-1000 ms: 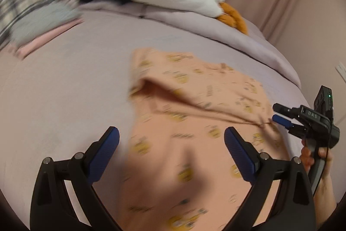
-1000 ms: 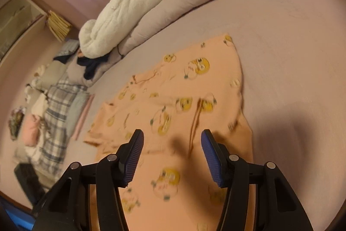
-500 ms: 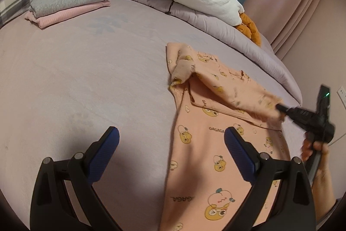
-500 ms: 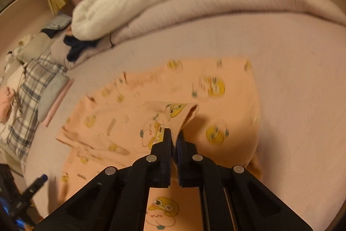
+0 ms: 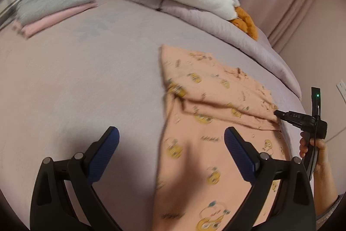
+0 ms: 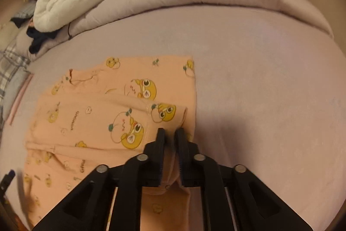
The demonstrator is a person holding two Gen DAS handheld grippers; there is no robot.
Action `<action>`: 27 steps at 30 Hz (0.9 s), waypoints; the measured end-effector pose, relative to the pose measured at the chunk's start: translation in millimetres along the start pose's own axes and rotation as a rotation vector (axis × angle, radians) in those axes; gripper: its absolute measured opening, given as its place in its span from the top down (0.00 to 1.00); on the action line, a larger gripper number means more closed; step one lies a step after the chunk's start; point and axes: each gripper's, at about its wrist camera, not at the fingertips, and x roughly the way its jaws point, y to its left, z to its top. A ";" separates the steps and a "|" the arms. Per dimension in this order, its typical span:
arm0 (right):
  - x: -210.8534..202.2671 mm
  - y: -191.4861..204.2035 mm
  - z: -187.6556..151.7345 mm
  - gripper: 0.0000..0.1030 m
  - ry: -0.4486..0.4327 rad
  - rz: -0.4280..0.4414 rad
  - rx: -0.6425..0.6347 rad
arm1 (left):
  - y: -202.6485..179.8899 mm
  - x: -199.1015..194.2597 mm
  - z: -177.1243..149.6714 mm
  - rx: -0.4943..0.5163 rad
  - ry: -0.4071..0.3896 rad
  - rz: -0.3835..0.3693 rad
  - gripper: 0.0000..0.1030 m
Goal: Fold small clothes
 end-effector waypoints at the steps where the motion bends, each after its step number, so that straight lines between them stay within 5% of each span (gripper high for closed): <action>1: -4.1 -3.3 -0.4 0.80 -0.017 0.018 0.016 | -5.2 2.5 4.8 0.018 -0.001 -0.004 0.05; 5: -31.6 -11.5 -0.8 0.72 -0.142 0.039 0.043 | -32.8 18.3 28.2 0.078 -0.029 -0.039 0.05; 9: -32.3 -10.9 -1.4 0.72 -0.127 0.159 0.018 | -52.5 42.2 41.3 0.071 -0.050 -0.071 0.08; 11: -23.0 -9.4 -4.1 0.72 -0.099 0.170 0.001 | -62.6 58.0 44.1 0.098 -0.028 -0.089 0.19; 13: -11.5 -7.4 -10.8 0.72 -0.064 0.155 -0.017 | -68.9 78.2 46.0 0.131 0.021 -0.065 0.44; 18: 1.5 -6.9 -19.6 0.74 -0.044 0.124 -0.045 | -51.6 118.2 39.0 0.113 0.150 -0.002 0.54; 23: -10.1 -5.1 -22.6 0.74 -0.039 0.090 -0.073 | -48.7 104.6 35.4 0.133 0.134 -0.014 0.53; 27: -36.4 -17.7 -33.8 0.72 -0.057 0.183 -0.036 | -23.8 62.4 24.7 0.041 0.092 -0.092 0.22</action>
